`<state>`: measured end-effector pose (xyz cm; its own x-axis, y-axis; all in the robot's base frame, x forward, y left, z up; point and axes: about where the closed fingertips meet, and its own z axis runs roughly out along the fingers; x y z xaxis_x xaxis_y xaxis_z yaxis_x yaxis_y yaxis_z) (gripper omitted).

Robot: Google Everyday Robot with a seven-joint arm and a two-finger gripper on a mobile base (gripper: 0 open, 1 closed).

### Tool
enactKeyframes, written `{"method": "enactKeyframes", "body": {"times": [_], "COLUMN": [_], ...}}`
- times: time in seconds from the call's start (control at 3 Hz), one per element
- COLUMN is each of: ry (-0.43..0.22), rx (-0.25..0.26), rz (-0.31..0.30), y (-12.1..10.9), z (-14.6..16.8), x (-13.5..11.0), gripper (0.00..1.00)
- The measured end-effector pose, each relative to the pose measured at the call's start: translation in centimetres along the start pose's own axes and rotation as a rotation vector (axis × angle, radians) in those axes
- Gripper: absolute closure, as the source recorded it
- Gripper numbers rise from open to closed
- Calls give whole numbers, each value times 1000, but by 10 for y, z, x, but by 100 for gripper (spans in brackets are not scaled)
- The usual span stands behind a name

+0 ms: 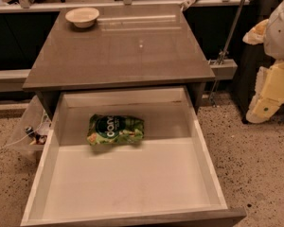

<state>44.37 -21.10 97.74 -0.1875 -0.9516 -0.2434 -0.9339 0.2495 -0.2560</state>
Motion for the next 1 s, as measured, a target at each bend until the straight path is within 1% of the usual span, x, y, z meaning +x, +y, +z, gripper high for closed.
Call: {"method": "enactKeyframes", "body": {"times": [0.33,0.67,1.0], "ry": [-74,-75,-107], "rx": [4,4,-26], "rz": [-54,-54,-53], "y": [3,3,2], "z": [11,11,22], "x": [-17,-17,-23], "gripper": [0,0,0]}}
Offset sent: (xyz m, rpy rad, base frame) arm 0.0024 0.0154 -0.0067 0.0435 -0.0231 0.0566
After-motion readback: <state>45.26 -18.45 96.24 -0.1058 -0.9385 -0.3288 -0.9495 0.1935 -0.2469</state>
